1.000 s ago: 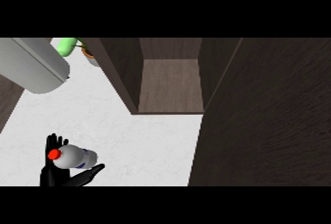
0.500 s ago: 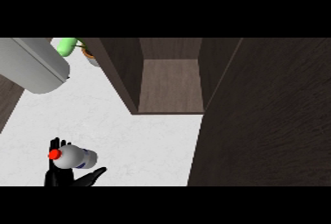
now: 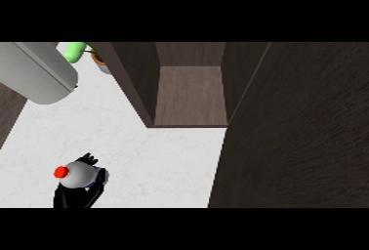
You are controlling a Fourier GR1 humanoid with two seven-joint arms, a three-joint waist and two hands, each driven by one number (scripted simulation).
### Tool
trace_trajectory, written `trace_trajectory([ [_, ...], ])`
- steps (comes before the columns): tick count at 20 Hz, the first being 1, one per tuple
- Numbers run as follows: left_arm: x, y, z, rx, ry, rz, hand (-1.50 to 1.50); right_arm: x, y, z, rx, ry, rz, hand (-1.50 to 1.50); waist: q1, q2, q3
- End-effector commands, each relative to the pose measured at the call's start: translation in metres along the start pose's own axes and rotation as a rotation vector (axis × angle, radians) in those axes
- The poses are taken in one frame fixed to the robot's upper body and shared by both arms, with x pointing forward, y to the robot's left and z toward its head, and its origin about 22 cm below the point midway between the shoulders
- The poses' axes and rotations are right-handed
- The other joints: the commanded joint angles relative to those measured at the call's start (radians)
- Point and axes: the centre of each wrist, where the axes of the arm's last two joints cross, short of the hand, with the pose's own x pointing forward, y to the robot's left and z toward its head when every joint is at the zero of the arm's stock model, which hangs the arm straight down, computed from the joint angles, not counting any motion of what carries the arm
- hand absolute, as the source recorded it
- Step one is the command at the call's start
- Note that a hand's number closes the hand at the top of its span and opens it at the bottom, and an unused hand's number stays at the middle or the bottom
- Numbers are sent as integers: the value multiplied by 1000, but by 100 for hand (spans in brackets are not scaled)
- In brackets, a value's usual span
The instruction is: Pick up the bottled water, place it into the cabinet and close the cabinet
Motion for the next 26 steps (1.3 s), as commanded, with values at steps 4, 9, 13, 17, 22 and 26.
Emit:
trace_trajectory([
  [4, -3, -19, 2, -14, -28, 80, 150, 20, -3, 14, -37, -53, 34, -150, 1, -1, 1],
  [9, 5, -2, -4, -20, -18, 133, 150, 24, 2, 23, -44, -65, 19, -150, -3, -3, 0],
  [13, -2, -27, -9, -57, -47, 159, 150, 12, -2, 9, -19, -65, 57, -150, 1, 0, 0],
  [17, -1, -42, -11, -235, 1, 114, 150, 28, -12, 16, -6, -59, 32, -150, -7, -1, 0],
  [22, 10, -47, -18, -318, -28, 82, 150, 18, -4, 12, -22, -61, 33, -150, 2, -1, 1],
  [26, 15, -88, -24, -373, 2, 66, 150, 26, -14, 14, -11, -75, 54, -150, -1, -1, 1],
])
